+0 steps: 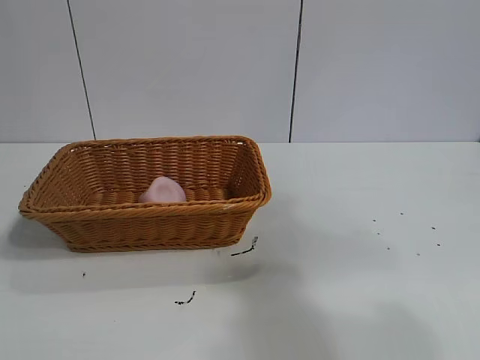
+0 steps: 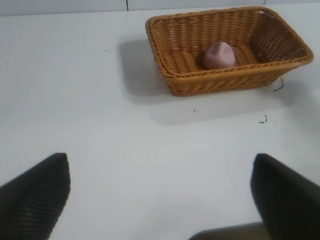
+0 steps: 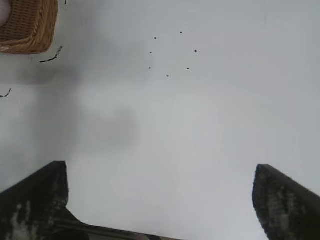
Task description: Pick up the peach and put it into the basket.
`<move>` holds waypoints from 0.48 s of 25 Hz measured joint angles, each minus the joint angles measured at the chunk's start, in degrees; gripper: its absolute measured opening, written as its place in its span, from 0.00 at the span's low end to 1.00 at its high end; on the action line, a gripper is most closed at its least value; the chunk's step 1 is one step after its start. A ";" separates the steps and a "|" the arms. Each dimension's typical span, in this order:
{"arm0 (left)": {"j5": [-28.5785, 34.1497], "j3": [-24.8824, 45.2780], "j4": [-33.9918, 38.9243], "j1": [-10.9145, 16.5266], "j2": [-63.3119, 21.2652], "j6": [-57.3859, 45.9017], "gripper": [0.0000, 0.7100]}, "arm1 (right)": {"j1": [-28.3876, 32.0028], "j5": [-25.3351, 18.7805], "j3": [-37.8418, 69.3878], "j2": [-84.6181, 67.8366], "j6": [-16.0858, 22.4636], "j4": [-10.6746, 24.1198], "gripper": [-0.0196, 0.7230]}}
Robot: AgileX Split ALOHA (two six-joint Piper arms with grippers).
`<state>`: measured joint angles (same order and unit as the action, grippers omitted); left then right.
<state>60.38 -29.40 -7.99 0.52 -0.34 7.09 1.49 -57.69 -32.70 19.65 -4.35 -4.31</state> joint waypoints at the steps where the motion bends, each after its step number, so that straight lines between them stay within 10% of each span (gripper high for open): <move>1: 0.00 0.00 0.00 0.00 0.00 0.00 0.98 | 0.00 0.00 1.90 -2.04 0.00 -0.05 0.96; 12: 0.00 0.00 0.00 0.00 0.00 0.00 0.98 | 0.00 -0.77 4.70 -17.41 0.00 -0.55 0.96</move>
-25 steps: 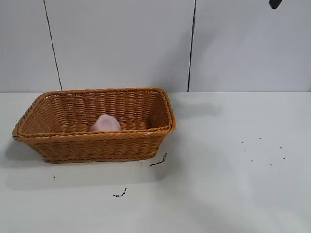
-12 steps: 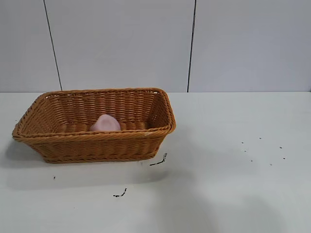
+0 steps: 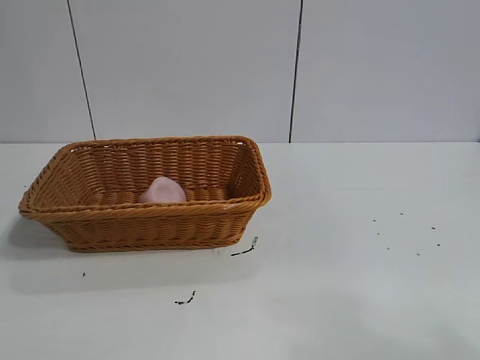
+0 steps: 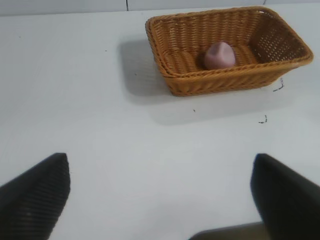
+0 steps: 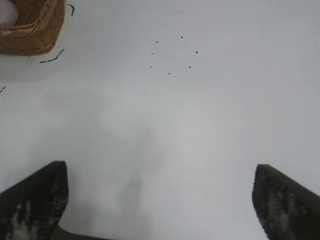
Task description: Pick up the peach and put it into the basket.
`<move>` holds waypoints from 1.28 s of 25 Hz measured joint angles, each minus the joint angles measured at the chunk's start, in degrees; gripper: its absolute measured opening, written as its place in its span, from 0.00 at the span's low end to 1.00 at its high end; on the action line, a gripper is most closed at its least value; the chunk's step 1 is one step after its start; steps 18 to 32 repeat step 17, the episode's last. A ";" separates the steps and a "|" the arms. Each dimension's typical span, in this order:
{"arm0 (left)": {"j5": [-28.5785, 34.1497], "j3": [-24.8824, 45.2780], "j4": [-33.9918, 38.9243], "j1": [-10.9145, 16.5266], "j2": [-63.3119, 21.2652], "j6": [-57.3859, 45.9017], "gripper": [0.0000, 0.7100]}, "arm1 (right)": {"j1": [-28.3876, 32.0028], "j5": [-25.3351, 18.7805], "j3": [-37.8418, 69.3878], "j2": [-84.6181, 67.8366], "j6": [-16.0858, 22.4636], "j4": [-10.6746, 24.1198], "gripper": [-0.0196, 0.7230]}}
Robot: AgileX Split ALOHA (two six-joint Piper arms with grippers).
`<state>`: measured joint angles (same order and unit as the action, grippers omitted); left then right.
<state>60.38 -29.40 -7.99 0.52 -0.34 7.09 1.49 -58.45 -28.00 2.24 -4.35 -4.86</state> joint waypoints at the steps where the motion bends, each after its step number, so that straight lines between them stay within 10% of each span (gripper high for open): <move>1: 0.00 0.00 0.00 0.00 0.00 0.00 0.98 | 0.00 0.00 0.00 -1.36 0.00 0.00 0.96; 32: 0.00 0.00 0.00 0.00 0.00 0.00 0.98 | 0.00 0.00 0.00 -2.58 0.00 -0.31 0.96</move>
